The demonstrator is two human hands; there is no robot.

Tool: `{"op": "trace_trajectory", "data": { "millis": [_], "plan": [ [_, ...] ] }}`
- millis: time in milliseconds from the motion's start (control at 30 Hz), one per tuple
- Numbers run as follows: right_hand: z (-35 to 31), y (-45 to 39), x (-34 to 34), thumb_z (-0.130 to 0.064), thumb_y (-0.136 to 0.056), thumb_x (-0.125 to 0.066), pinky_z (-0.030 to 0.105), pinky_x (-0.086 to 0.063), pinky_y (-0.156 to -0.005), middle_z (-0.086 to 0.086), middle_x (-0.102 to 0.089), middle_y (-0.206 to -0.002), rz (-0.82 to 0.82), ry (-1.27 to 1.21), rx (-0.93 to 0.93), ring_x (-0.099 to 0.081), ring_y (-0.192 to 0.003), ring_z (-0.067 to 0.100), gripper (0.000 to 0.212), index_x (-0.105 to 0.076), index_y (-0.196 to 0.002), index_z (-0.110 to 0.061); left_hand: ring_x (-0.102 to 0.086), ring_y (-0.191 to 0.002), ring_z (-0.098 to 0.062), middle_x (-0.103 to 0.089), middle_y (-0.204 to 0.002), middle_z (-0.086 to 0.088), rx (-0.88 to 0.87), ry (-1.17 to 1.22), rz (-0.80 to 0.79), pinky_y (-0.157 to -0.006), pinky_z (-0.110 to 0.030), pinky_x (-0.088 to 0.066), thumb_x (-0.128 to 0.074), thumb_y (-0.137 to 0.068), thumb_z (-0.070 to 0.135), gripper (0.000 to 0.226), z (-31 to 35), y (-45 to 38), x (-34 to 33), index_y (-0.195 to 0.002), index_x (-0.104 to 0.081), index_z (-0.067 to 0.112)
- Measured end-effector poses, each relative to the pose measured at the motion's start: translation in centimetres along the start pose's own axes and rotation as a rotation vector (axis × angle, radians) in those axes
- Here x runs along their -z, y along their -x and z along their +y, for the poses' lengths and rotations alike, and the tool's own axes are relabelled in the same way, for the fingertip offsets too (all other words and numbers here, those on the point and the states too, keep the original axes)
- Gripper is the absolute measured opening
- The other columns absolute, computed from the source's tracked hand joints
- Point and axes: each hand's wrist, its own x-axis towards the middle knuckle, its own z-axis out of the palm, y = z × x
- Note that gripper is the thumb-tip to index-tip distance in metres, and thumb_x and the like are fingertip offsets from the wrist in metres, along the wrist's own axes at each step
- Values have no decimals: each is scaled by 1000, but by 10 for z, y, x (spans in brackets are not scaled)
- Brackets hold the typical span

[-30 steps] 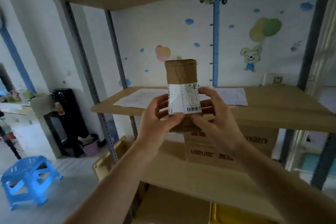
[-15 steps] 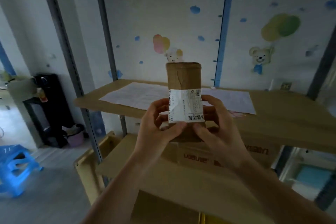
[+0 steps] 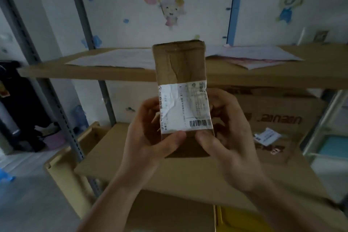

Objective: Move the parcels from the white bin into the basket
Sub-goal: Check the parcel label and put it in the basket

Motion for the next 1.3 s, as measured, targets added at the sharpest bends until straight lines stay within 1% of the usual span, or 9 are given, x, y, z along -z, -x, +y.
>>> {"op": "trace_trajectory", "data": {
  "millis": [100,300,433,633,767,867,1033,1233,1300],
  "plan": [
    [47,40,-6,-11,-86,-68,24,-52,-74,8,-57,-105,9,78,39,-60,-92,15,50,-50,-133,-14,-69,-113,-27,-70,-122,-4,6,63,-28,-87,-39,-61,-88,-73,35,59,-59,28,9,-126,-62,31],
    [150,128,-21,-20,-87,-58,32,-51,-75,9,-57,-100,130,108,29,-58,-87,25,40,-51,-126,-19,-69,-110,-27,-68,-120,-8,-16,2,-35,-87,-36,-59,-80,-75,17,58,-179,87,27,-126,-55,18],
    [211,174,-35,-21,-86,-56,26,-48,-74,12,-55,-97,174,41,29,-56,-85,19,39,-49,-125,-21,-68,-112,-24,-69,-121,-6,-53,0,-69,-88,-31,-59,-74,-76,13,57,-241,121,45,-128,-52,13],
    [254,241,-46,-21,-86,-55,29,-49,-65,20,-53,-94,162,52,97,-55,-80,28,41,-48,-126,-19,-67,-116,-25,-68,-124,-5,-119,21,-92,-90,-29,-57,-73,-77,11,60,-302,178,54,-132,-50,11],
    [267,279,-43,-22,-85,-55,27,-49,-64,26,-51,-96,153,51,106,-54,-80,31,42,-48,-125,-13,-66,-115,-28,-67,-124,-10,-140,9,-60,-91,-34,-58,-76,-76,15,66,-326,214,51,-136,-50,7],
    [267,301,-38,-23,-84,-55,23,-48,-63,23,-50,-93,172,33,72,-53,-77,19,40,-50,-123,-18,-66,-114,-31,-66,-124,-15,-92,8,-59,-92,-40,-58,-77,-76,16,65,-333,233,43,-135,-51,6],
    [255,326,-27,-25,-84,-56,22,-50,-64,5,-55,-92,191,26,23,-56,-79,12,38,-52,-122,-27,-68,-112,-29,-68,-121,-13,-30,-7,-14,-90,-33,-58,-77,-75,19,63,-322,259,24,-132,-54,7],
    [226,365,-17,-29,-83,-57,38,-53,-59,19,-58,-98,230,-27,-9,-60,-85,34,42,-52,-124,-29,-67,-114,-31,-68,-124,-12,-29,-51,-12,-91,-40,-59,-78,-75,21,65,-300,299,-2,-134,-54,10],
    [218,375,-12,-30,-82,-57,37,-53,-60,20,-59,-99,235,-2,-6,-60,-86,37,43,-53,-125,-27,-66,-115,-31,-67,-125,-12,-24,-50,-16,-92,-45,-59,-79,-75,21,65,-298,310,-9,-134,-53,9]
  ]
}}
